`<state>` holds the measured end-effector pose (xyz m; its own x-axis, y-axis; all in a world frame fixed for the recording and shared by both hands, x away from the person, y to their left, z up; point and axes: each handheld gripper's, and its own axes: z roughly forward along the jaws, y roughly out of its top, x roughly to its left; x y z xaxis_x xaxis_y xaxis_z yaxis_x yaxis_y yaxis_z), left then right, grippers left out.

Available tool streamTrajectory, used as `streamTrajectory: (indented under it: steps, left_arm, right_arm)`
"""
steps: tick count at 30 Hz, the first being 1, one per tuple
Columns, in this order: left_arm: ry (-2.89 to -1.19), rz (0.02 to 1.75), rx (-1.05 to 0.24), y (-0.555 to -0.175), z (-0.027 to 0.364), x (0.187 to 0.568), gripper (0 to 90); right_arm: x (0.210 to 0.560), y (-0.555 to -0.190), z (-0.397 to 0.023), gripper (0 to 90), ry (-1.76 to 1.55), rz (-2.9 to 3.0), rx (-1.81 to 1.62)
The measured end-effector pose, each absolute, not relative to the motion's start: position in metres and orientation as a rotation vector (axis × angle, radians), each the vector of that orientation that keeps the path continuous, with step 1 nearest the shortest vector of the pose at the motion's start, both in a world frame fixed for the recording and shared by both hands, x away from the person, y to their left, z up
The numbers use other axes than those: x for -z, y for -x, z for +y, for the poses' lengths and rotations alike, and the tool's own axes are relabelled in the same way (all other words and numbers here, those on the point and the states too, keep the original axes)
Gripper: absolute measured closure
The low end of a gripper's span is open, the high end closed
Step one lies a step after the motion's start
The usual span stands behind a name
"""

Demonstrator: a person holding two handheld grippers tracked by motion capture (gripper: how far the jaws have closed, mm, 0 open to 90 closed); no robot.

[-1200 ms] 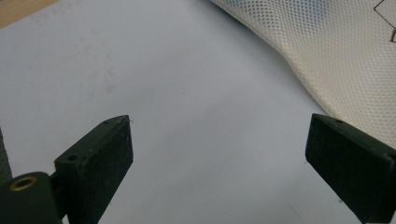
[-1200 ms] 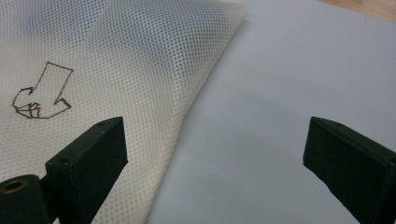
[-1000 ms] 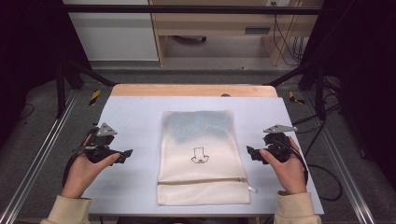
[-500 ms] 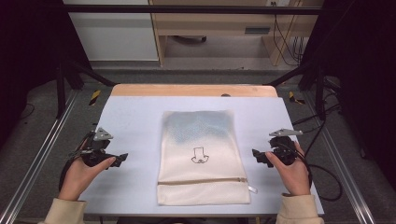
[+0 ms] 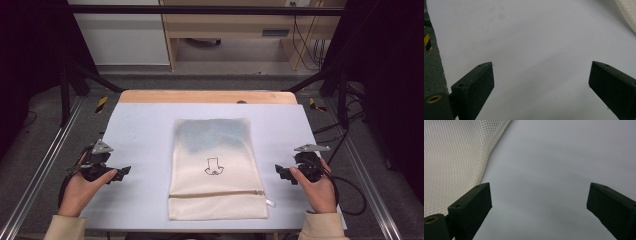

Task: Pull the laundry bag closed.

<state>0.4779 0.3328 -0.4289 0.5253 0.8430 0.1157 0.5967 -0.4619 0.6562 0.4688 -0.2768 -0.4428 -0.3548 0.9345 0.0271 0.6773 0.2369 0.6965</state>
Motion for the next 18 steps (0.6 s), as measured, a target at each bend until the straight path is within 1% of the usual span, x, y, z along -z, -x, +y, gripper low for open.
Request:
streamTrajectory:
  steps: [3,9,12,16,18]
  left_arm:
    - [-2.225,1.135,-0.571,-0.477,0.333,0.431,6.0]
    - [-2.196,1.120,-0.571,-0.473,0.333,0.436,4.8]
    - [-2.158,1.107,-0.591,-0.471,0.335,0.437,4.9]
    - [-2.073,1.113,-0.634,-0.467,0.342,0.442,5.6]
    - [-2.066,1.100,-0.666,-0.465,0.345,0.445,5.6]
  right_arm:
    - [0.447,-0.465,-0.281,6.4,-1.495,2.122,-0.882]
    - [0.455,-0.454,-0.291,7.1,-1.516,2.127,-0.896]
    - [0.459,-0.446,-0.295,9.7,-1.483,2.114,-0.910]
    - [0.466,-0.438,-0.299,9.9,-1.425,2.084,-0.991]
    - [0.471,-0.435,-0.301,11.0,-1.392,2.075,-1.009]
